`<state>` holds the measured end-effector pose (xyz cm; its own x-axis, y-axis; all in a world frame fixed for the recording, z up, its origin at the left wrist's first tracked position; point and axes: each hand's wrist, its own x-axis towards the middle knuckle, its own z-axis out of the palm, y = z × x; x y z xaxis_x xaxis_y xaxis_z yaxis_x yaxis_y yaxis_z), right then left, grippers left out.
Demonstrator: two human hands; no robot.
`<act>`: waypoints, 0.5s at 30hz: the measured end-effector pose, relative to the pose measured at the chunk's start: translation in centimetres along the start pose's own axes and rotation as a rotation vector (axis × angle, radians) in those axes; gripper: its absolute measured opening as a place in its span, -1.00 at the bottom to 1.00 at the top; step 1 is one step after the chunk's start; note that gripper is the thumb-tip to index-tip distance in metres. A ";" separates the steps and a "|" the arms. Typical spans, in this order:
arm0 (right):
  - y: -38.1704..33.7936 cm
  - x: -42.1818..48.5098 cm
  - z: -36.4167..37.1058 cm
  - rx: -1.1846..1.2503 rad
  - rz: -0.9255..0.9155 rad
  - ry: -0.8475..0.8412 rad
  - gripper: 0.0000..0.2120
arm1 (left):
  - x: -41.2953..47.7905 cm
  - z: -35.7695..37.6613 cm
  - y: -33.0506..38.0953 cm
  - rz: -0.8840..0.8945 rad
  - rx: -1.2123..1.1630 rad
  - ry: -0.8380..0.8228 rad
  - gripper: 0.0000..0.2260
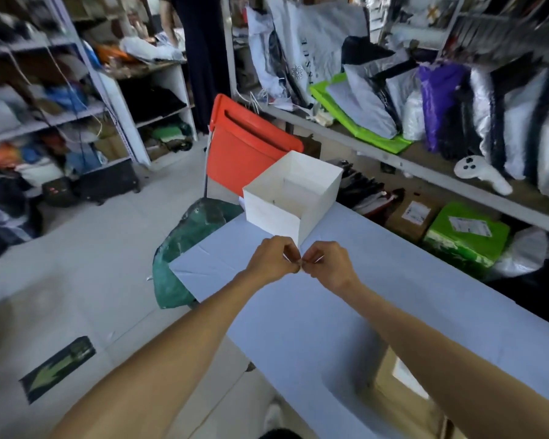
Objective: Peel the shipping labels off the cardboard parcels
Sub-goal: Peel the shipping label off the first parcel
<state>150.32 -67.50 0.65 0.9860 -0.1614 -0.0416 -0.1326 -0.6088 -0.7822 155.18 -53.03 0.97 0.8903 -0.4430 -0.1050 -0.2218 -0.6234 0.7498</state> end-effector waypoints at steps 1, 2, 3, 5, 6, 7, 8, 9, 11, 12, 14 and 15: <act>-0.2 1.1 0.1 0.001 0.000 0.000 -0.88 | 1.0 -0.5 -0.2 -0.010 0.003 -0.008 -0.86; -0.4 2.1 0.2 -0.015 -0.002 0.002 -0.89 | 2.0 -1.0 -0.3 -0.019 0.011 -0.021 -0.86; -0.7 3.2 0.1 -0.036 -0.004 0.007 -0.90 | 3.1 -1.5 -0.4 -0.021 0.024 -0.032 -0.86; -1.3 5.7 -0.3 -0.048 -0.001 0.017 -0.92 | 5.6 -2.6 -0.4 -0.015 0.040 -0.044 -0.87; -1.7 7.1 -0.6 -0.054 0.003 0.024 -0.92 | 7.0 -3.1 -0.3 -0.009 0.056 -0.038 -0.88; -2.1 8.5 -0.8 -0.072 0.006 0.029 -0.91 | 8.4 -3.7 -0.2 -0.002 0.086 -0.032 -0.89; -2.4 10.0 -1.1 -0.110 0.003 0.032 -0.90 | 9.8 -4.4 -0.1 0.003 0.136 -0.031 -0.89; -2.7 11.4 -1.4 -0.161 -0.004 0.035 -0.90 | 11.3 -5.2 0.0 0.003 0.200 -0.040 -0.88; -3.4 14.5 -2.0 -0.257 -0.020 0.056 -0.88 | 14.3 -6.9 0.3 0.010 0.367 -0.086 -0.84; -3.7 16.0 -2.2 -0.296 -0.032 0.067 -0.86 | 15.7 -7.7 0.6 0.017 0.454 -0.105 -0.84; -4.3 19.0 -2.5 -0.336 -0.061 0.070 -0.80 | 18.1 -9.1 1.2 0.034 0.573 -0.118 -0.83; -4.5 20.4 -2.6 -0.334 -0.072 0.062 -0.78 | 19.3 -9.5 1.6 0.043 0.607 -0.113 -0.82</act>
<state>170.77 -70.07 4.99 0.9873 -0.1498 0.0520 -0.0992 -0.8393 -0.5346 175.77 -56.44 6.34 0.8351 -0.5210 -0.1762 -0.4732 -0.8439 0.2526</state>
